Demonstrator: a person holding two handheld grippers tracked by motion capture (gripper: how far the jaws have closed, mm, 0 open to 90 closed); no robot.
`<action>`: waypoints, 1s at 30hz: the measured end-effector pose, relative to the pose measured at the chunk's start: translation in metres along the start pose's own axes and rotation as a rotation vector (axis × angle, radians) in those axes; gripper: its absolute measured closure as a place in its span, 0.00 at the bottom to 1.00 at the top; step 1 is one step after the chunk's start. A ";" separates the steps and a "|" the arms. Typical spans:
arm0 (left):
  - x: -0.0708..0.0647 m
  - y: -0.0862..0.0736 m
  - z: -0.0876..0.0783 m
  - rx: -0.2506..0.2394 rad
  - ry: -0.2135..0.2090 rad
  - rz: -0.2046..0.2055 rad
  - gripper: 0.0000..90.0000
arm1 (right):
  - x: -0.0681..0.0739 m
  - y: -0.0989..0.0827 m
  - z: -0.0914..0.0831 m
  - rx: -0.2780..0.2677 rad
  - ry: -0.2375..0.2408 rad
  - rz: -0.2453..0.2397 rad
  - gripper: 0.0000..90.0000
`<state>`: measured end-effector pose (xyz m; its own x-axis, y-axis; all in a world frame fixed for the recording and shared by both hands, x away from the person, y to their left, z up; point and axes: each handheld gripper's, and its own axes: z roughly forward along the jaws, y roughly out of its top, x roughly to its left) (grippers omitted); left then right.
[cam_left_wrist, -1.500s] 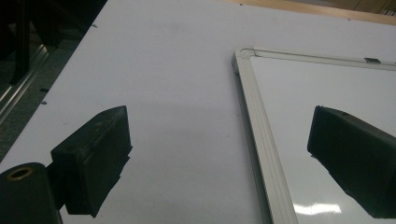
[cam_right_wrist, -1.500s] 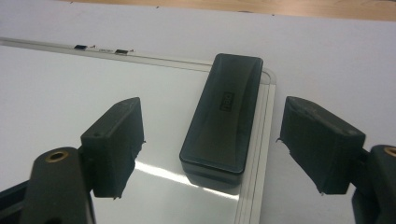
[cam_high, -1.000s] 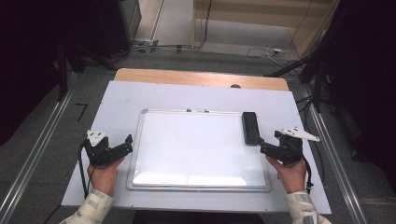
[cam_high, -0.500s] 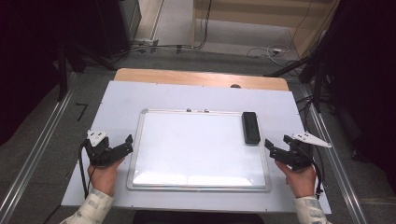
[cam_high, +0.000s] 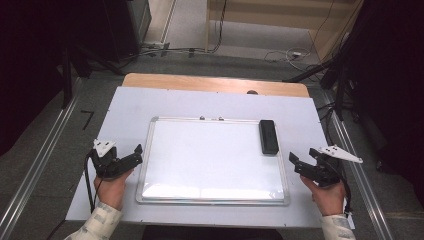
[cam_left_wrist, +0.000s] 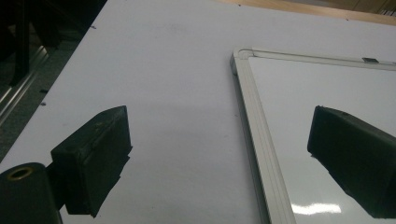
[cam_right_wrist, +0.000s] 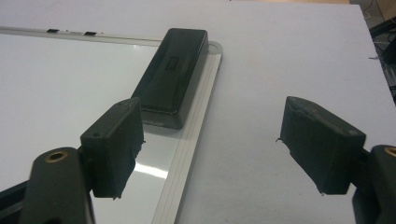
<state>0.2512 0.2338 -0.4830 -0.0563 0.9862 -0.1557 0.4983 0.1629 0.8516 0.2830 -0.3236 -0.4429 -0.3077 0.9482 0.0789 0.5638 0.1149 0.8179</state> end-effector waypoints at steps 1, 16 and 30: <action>0.000 0.000 0.000 0.000 0.000 0.000 0.07 | -0.001 -0.001 -0.001 0.000 0.000 0.002 0.22; 0.000 0.000 0.000 0.004 -0.002 0.004 0.07 | -0.013 -0.010 -0.012 -0.005 -0.023 0.018 0.22; 0.001 0.000 0.000 0.004 0.001 0.000 0.07 | -0.030 -0.019 -0.025 0.000 -0.064 0.044 0.22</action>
<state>0.2514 0.2350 -0.4831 -0.0572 0.9862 -0.1552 0.5016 0.1628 0.8496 0.2626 -0.3617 -0.4471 -0.2334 0.9692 0.0779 0.5758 0.0732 0.8143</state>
